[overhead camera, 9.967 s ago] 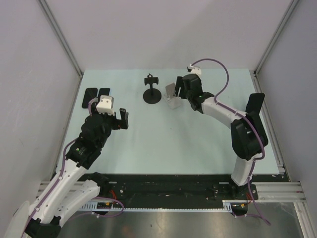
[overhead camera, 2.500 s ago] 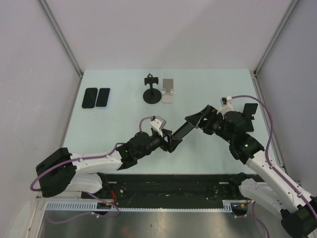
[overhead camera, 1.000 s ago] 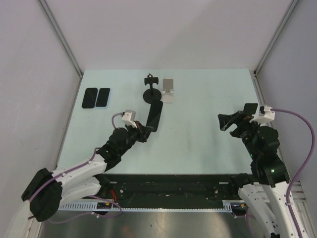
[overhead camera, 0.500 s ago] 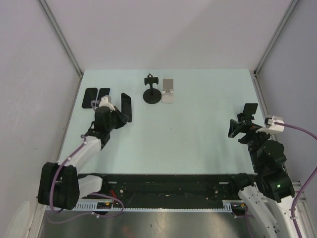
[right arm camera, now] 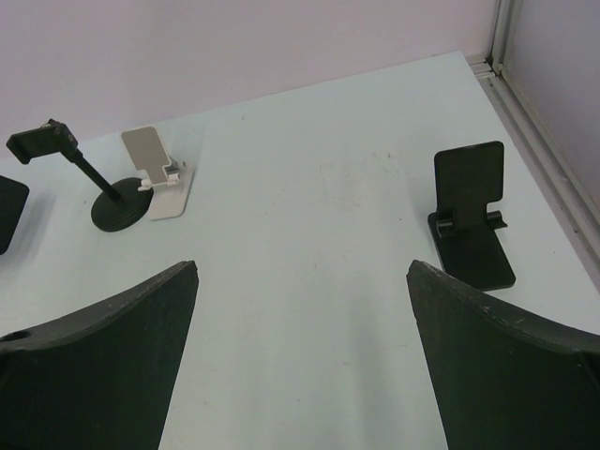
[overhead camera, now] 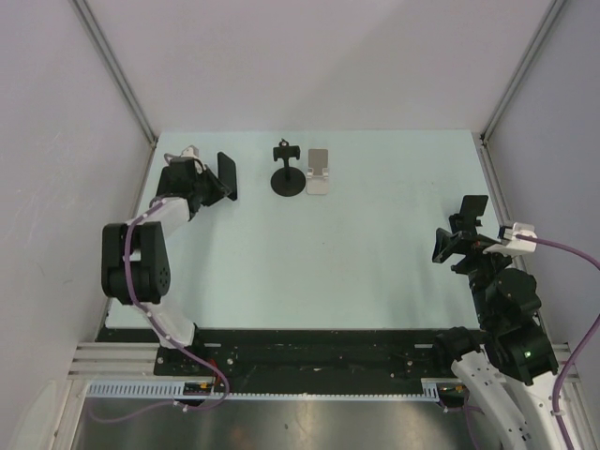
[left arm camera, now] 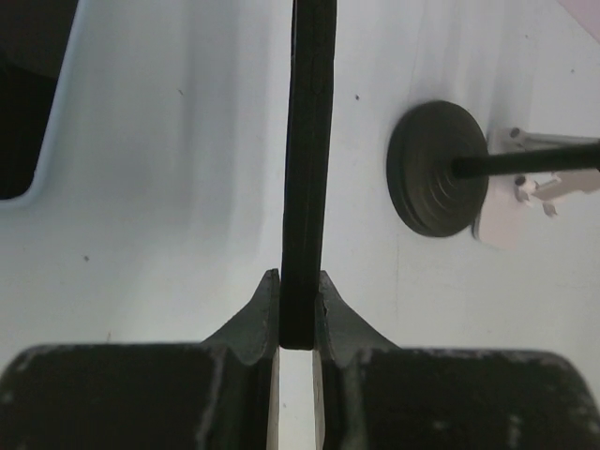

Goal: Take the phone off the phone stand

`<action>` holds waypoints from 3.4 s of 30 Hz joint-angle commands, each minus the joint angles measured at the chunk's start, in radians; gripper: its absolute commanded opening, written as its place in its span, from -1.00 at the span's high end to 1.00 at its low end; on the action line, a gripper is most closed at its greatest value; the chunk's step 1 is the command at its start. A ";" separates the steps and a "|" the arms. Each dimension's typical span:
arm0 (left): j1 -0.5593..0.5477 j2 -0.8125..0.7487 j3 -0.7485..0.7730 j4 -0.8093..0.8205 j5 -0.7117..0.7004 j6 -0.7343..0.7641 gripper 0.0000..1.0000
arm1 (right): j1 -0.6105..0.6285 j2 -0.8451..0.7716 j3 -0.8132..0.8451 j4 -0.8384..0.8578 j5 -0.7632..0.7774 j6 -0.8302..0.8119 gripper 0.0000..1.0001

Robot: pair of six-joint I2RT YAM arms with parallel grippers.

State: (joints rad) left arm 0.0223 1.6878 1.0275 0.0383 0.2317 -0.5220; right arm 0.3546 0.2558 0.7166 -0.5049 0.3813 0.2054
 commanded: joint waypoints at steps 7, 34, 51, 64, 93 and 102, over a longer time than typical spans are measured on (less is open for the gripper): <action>0.093 0.217 0.215 -0.001 0.175 0.028 0.99 | 0.009 -0.012 -0.006 0.028 0.008 -0.029 -0.99; 0.171 0.300 0.316 -0.159 0.144 0.111 0.11 | -0.006 0.025 -0.011 0.040 -0.015 -0.037 -0.98; 0.016 0.073 0.243 -0.178 -0.164 0.241 -0.82 | -0.019 0.034 -0.012 0.040 -0.022 -0.038 -0.98; -0.140 0.257 0.367 -0.175 -0.092 0.261 -0.89 | -0.026 0.048 -0.013 0.039 -0.024 -0.038 -0.97; -0.127 0.333 0.365 -0.219 -0.198 0.145 -0.91 | -0.036 0.053 -0.013 0.040 -0.036 -0.037 -0.98; -0.088 0.274 0.312 -0.221 -0.227 0.140 -0.91 | -0.036 0.054 -0.013 0.039 -0.039 -0.035 -0.98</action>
State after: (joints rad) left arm -0.1062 2.0335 1.3632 -0.1646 0.0624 -0.3683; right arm 0.3229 0.3035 0.7013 -0.4969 0.3504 0.1818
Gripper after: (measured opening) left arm 0.954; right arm 0.988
